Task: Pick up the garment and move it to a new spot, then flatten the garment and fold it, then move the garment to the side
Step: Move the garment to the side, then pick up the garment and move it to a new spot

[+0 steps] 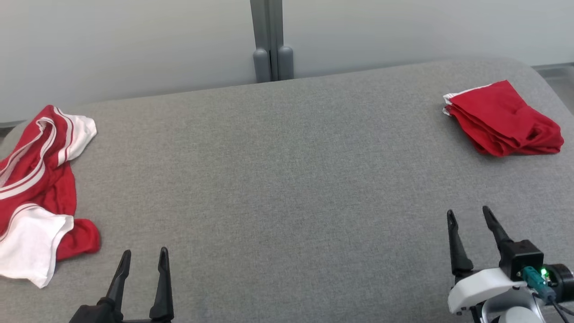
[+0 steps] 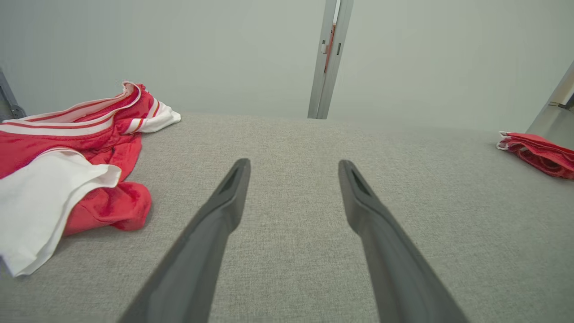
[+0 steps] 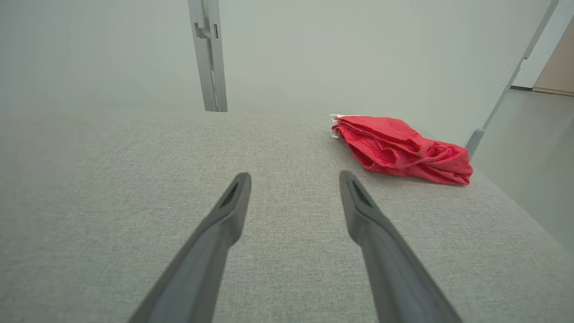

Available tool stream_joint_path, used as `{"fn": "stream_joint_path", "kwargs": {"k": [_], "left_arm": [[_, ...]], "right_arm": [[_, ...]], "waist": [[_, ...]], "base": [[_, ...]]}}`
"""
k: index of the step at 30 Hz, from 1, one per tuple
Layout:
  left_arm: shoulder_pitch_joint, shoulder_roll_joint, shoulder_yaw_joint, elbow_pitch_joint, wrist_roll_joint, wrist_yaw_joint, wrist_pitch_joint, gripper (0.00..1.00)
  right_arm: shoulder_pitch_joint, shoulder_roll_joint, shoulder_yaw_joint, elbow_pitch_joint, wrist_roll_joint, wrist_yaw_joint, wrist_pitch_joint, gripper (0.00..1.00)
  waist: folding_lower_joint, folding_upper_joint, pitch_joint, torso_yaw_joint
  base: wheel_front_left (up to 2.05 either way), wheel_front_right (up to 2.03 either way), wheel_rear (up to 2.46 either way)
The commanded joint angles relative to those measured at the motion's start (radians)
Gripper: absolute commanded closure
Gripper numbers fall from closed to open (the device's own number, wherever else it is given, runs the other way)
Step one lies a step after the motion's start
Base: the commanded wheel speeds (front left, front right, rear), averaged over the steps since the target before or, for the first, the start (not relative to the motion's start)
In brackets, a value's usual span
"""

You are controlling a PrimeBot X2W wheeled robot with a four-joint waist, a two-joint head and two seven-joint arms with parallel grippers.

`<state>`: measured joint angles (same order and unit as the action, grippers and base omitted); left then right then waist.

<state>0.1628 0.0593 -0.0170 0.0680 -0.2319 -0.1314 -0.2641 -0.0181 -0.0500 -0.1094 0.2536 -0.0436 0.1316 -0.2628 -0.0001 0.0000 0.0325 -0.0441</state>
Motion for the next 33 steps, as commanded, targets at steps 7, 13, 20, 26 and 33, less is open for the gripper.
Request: {"fn": "stream_joint_path", "kwargs": {"k": [7, 13, 20, 26, 33], "left_arm": [[0.018, -0.005, -0.004, 0.029, 0.016, 0.001, 0.0, 0.0], [0.011, -0.006, -0.009, 0.042, 0.018, 0.001, 0.0, 0.0], [0.007, -0.007, -0.023, 0.047, 0.016, 0.001, 0.0, 0.0], [-0.014, -0.007, -0.035, 0.049, 0.01, 0.001, 0.0, 0.0], [-0.001, -0.006, -0.03, 0.053, 0.007, 0.001, 0.0, 0.0]], "right_arm": [[0.07, -0.001, 0.053, 0.018, 0.069, -0.002, -0.003, 0.0], [0.074, -0.001, 0.076, 0.03, 0.092, -0.002, -0.002, 0.0], [0.069, -0.001, 0.087, 0.033, 0.085, -0.002, -0.002, 0.0], [0.083, -0.002, 0.089, 0.029, 0.094, -0.002, -0.003, 0.0], [0.091, -0.001, 0.121, 0.044, 0.112, -0.002, -0.003, 0.0]], "waist": [[0.0001, 0.0, -0.052, 0.056], [0.0001, 0.0, -0.058, 0.058], [0.0001, 0.0, -0.06, 0.063], [0.0001, 0.0, -0.058, 0.139], [0.0001, 0.0, -0.07, 0.304]], "base": [[0.0, 0.0, 0.0], [0.0, 0.0, 0.0], [0.0, 0.0, 0.0], [0.0, 0.0, 0.0], [0.0, 0.0, 0.0]]}}
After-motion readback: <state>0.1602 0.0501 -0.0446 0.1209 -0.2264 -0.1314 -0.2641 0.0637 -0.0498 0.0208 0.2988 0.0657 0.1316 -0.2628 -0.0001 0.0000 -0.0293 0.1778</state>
